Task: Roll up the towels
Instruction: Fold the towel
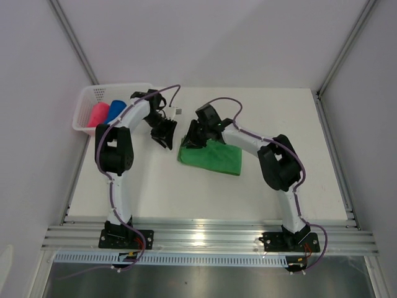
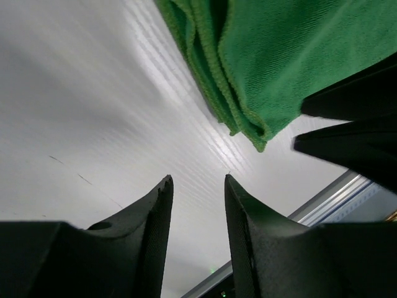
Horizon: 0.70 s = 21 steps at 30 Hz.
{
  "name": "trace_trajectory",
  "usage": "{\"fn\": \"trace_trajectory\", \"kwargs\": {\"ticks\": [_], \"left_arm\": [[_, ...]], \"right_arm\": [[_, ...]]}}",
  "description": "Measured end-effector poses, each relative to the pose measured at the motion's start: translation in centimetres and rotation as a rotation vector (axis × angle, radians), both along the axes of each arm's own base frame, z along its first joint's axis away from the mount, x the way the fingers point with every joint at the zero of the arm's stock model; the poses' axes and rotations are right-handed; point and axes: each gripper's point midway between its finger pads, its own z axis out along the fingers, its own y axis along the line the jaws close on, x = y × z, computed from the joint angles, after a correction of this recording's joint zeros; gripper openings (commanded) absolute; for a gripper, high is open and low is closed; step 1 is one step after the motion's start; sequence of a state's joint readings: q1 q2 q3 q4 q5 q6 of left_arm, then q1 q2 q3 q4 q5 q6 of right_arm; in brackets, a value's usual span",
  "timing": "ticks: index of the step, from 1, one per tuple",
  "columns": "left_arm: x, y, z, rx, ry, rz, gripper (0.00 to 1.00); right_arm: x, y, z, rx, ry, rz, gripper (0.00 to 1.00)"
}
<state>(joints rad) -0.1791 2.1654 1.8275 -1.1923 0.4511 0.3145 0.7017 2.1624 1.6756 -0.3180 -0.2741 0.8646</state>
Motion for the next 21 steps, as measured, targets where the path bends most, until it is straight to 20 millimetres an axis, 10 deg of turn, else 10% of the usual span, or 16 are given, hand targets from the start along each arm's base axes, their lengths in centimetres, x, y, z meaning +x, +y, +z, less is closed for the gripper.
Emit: {"fn": "trace_trajectory", "kwargs": {"ticks": [8, 14, 21], "left_arm": [[-1.8, -4.4, 0.4, 0.007, -0.005, -0.112, 0.48], [-2.7, -6.3, 0.0, 0.029, -0.001, -0.148, 0.49], [-2.6, -5.3, -1.5, 0.064, 0.024, -0.117, 0.49]], "right_arm": [[4.4, -12.8, 4.7, -0.149, -0.156, -0.063, 0.33], [5.9, -24.8, 0.0, -0.340, -0.098, -0.107, 0.33], [3.8, -27.3, -4.7, -0.378, -0.020, -0.007, 0.33]]}}
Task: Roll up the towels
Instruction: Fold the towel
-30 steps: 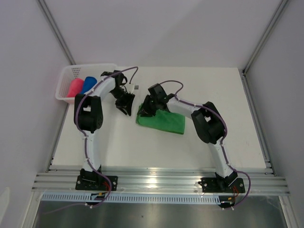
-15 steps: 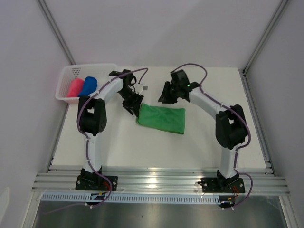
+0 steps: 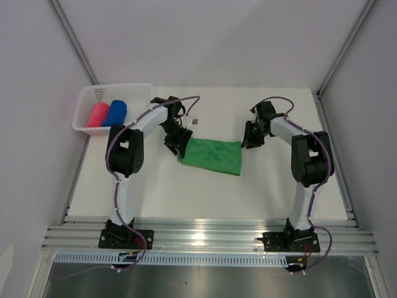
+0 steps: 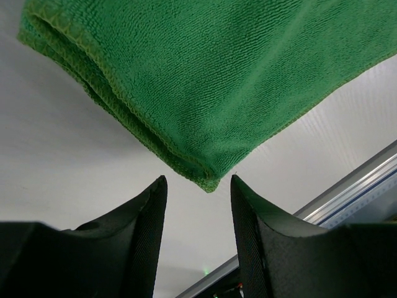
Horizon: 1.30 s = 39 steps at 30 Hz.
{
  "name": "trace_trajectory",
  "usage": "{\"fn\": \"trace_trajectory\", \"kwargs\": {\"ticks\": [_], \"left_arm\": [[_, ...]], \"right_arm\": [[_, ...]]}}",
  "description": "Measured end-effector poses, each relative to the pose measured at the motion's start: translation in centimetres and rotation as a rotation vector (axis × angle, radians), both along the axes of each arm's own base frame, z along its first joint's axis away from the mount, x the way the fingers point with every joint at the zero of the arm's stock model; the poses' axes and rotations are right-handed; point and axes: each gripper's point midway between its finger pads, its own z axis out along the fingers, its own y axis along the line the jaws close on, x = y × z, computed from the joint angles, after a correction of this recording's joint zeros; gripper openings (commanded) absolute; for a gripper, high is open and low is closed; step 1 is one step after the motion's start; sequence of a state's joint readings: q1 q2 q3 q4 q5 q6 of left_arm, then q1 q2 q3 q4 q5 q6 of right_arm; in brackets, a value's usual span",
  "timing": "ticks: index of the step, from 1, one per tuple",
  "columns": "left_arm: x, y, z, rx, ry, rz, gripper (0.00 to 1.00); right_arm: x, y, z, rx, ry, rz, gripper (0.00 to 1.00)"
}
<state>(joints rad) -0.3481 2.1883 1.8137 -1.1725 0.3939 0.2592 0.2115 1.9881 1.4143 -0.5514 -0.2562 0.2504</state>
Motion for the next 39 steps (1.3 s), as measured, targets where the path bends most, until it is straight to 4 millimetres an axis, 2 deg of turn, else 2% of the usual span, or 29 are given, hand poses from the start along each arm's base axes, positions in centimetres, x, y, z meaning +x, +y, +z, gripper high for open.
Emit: {"fn": "trace_trajectory", "kwargs": {"ticks": [4, 8, 11, 12, 15, 16, 26, 29, 34, 37, 39], "left_arm": [[-0.7, 0.3, -0.9, 0.013, 0.030, 0.009, 0.50], [-0.9, 0.2, -1.5, 0.014, 0.051, 0.018, 0.46], [-1.0, 0.2, -2.0, 0.015, 0.065, 0.025, 0.36], [-1.0, 0.1, -2.2, 0.015, 0.069, 0.025, 0.27], [-1.1, 0.1, -2.7, 0.018, 0.087, 0.032, 0.12], [-1.2, 0.1, -2.8, 0.017, 0.090, 0.033, 0.11], [-1.4, 0.0, -2.9, 0.004, 0.104, 0.035, 0.08], [-1.5, 0.0, -3.0, 0.003, 0.106, 0.035, 0.08], [-1.6, 0.0, -3.1, 0.001, 0.110, 0.035, 0.08], [-1.6, 0.1, -3.1, 0.001, 0.111, 0.039, 0.08], [-1.5, 0.1, -3.1, -0.002, 0.111, 0.041, 0.08]], "right_arm": [[-0.2, 0.5, -0.9, 0.059, 0.006, 0.024, 0.32], [0.4, 0.0, -1.2, 0.094, -0.010, 0.008, 0.32], [0.4, -0.8, -1.5, 0.096, -0.019, -0.013, 0.32], [0.2, -1.0, -1.4, 0.093, -0.020, -0.017, 0.32], [-0.7, -1.5, -1.1, 0.088, -0.023, -0.026, 0.33], [-0.8, -1.5, -0.9, 0.092, -0.026, -0.024, 0.34], [0.4, 1.2, 1.0, 0.187, -0.125, 0.061, 0.36], [0.9, 1.5, 0.6, 0.198, -0.129, 0.066, 0.36], [1.2, 2.0, -1.3, 0.226, -0.086, 0.064, 0.35], [1.7, 2.2, -1.2, 0.233, -0.084, 0.065, 0.33], [1.7, 2.2, -1.3, 0.235, -0.083, 0.068, 0.24]]}}
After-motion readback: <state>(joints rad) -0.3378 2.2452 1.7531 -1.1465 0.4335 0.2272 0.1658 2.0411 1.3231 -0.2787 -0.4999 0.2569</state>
